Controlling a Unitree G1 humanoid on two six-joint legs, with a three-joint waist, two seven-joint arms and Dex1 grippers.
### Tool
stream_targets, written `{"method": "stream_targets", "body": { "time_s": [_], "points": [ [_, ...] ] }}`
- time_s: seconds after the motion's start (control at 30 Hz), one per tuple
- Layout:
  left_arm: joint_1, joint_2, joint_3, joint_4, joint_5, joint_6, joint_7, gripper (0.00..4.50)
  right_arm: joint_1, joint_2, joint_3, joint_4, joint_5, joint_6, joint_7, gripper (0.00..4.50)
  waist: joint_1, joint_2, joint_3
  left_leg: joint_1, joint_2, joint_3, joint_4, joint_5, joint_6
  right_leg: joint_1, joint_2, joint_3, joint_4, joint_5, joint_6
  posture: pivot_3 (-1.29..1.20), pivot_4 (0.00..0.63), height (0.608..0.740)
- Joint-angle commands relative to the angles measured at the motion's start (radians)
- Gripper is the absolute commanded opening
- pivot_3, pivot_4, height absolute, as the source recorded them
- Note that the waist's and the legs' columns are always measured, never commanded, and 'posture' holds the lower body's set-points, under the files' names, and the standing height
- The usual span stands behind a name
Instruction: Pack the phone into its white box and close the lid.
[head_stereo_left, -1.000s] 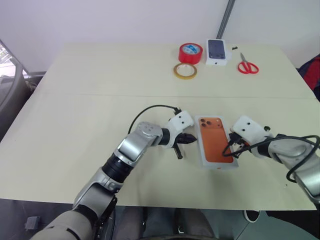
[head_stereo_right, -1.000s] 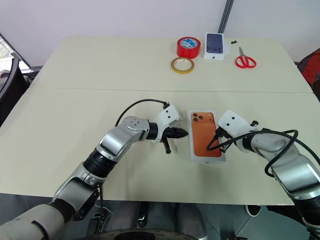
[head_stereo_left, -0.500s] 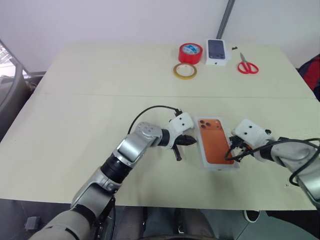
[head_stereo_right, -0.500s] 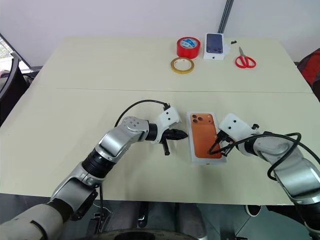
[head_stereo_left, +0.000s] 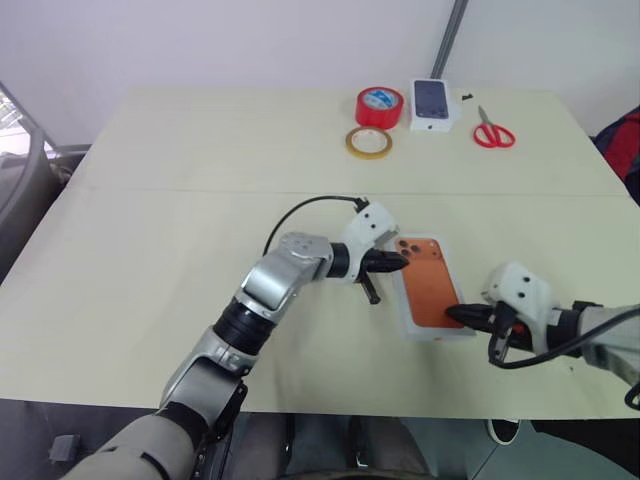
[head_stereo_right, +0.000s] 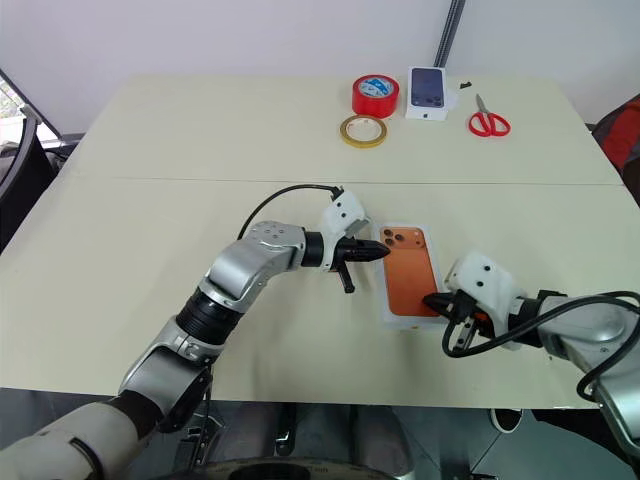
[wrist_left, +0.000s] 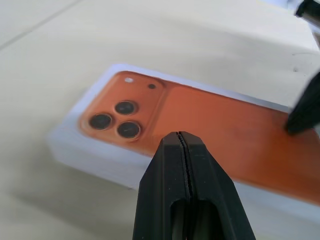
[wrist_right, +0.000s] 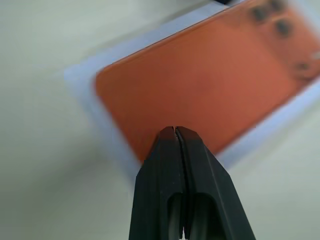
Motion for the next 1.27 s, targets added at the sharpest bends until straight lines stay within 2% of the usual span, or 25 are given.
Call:
{"method": "stream_targets", "body": {
  "time_s": [0.03,0.27,0.4,0.6,0.83,1.0,1.27],
  "points": [
    [-0.009,-0.003,-0.057,0.015,0.039,-0.041,-0.009,0.00,0.036,0.010,0.029,-0.049,-0.022,-0.020,-0.023,0.03,0.000,0.000,0.000,0.000,0.000,0.000,0.000,0.000,0.000,0.000,0.000,0.000,0.000,0.000,0.000,0.00,0.150,0.740],
    [0.028,0.038,-0.065,-0.003,0.046,-0.036,-0.025,0.00,0.059,0.004,0.044,-0.040,-0.057,-0.044,-0.058,0.03,0.000,0.000,-0.001,0.002,0.000,0.000,0.000,0.000,0.000,0.002,0.000,0.000,0.000,0.000,0.000,0.00,0.150,0.740],
    [0.042,0.063,0.015,-0.033,0.016,-0.032,-0.005,0.00,-0.026,0.050,0.019,-0.025,-0.030,-0.038,-0.104,0.03,-0.003,0.000,-0.001,0.002,0.000,0.000,0.000,0.000,0.000,0.002,0.000,0.000,0.000,0.000,0.000,0.00,0.150,0.740],
    [0.101,0.211,0.295,-0.141,-0.068,-0.050,0.043,0.00,-0.282,0.169,-0.017,0.112,-0.024,-0.024,-0.238,0.03,-0.020,0.000,-0.001,0.001,0.001,0.000,-0.001,0.003,-0.006,0.000,0.000,0.000,0.001,0.000,0.000,0.00,0.150,0.740],
    [0.234,0.393,0.587,-0.195,-0.139,-0.047,0.105,0.00,-0.386,0.197,-0.017,0.285,-0.016,-0.089,-0.215,0.03,-0.021,0.000,-0.001,0.001,0.000,0.000,-0.001,0.003,-0.006,0.000,-0.002,0.000,0.000,0.000,0.000,0.00,0.150,0.740],
    [0.358,0.496,0.645,-0.236,-0.128,-0.064,0.114,0.00,-0.413,0.195,-0.002,0.391,-0.032,-0.146,-0.193,0.03,-0.020,0.000,-0.001,0.001,0.001,0.000,-0.001,0.001,-0.001,-0.001,-0.002,0.000,0.001,0.000,0.000,0.00,0.150,0.740],
    [0.454,0.525,0.684,-0.287,-0.166,-0.040,0.145,0.00,-0.409,0.225,0.005,0.423,-0.020,-0.182,-0.191,0.03,-0.023,0.000,-0.001,0.001,0.001,0.000,-0.001,0.000,-0.001,-0.001,-0.003,0.000,0.001,0.000,0.000,0.00,0.150,0.740]
  ]
}}
